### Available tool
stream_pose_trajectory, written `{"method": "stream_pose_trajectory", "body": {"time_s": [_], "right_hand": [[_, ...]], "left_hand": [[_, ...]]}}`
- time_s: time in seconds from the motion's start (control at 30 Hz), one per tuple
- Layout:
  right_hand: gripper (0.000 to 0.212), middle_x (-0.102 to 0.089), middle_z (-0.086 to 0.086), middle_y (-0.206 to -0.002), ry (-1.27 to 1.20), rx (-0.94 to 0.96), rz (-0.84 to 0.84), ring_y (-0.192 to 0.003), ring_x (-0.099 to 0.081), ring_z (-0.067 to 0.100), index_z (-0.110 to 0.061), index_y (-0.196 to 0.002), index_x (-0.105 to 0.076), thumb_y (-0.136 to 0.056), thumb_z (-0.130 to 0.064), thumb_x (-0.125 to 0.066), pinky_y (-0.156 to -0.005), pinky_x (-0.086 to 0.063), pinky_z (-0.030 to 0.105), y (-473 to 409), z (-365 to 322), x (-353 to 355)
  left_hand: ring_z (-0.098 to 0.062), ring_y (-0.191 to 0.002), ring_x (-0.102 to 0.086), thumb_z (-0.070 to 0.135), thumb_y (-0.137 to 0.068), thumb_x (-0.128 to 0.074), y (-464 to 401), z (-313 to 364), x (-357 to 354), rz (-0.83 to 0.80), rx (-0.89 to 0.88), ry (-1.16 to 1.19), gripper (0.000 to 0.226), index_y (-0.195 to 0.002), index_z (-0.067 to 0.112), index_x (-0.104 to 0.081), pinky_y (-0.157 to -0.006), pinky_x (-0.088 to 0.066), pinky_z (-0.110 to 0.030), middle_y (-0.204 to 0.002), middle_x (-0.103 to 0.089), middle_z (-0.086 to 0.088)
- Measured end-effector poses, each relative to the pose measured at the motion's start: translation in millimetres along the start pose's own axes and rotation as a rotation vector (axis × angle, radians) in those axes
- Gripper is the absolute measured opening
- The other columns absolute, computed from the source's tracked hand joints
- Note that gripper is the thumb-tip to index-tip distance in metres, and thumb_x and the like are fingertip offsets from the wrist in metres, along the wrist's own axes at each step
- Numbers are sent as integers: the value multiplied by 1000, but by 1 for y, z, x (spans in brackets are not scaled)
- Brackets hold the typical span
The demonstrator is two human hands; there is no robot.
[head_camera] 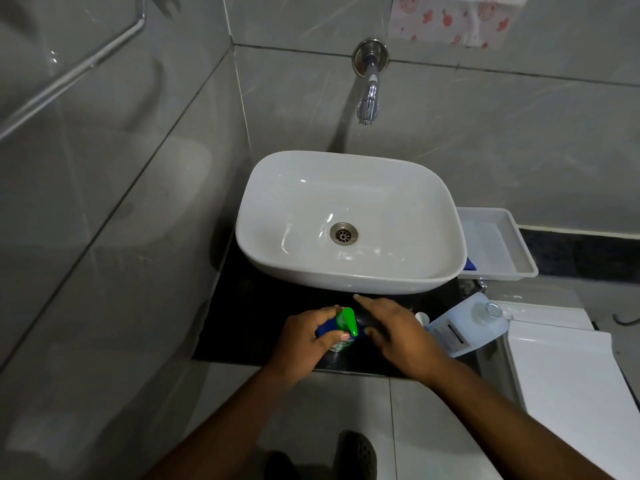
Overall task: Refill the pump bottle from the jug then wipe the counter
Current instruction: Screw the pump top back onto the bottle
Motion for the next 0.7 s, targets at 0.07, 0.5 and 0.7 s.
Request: {"method": "stream_pose_trajectory", "body": {"time_s": [0.07,0.5,0.7], "right_hand": [[58,-58,7,-129,7,169,57,-119,-54,18,-18,-137,-47,-85,-4,-65,-105,-40,26,2,-23,19],[19,-69,10,-110,161,453,-134,-95,-66,21,-9,-104,-72,-86,-13,-66,-84,-54,28,-9,-67,30],[22,-68,10,-112,154,431,-124,-97,-65,21,-9,-108,-71,-86,-11,-66,-86,-52,27,-8,-64,29]], "left_hand": [[-21,-105,-67,23,-72,-76,0,-2,-1,-19,54,88,43,-114,22,-69,-95,-52,-41,-110,-72,-5],[-16,-96,-70,1,-75,-77,-7,-9,-1,-49,119,161,44,-116,8,-67,-87,-55,-30,-102,-74,-5],[-16,-98,-69,0,-75,-76,-8,-12,-3,-53,129,179,44,-117,6,-66,-88,-55,-30,-104,-73,-6]]}}
Point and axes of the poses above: each hand's wrist, its own y-axis away from the middle knuckle, its own x-axis out of the back of the hand, z = x × y, the point moved 7 cm from there along -y, towards the middle knuckle
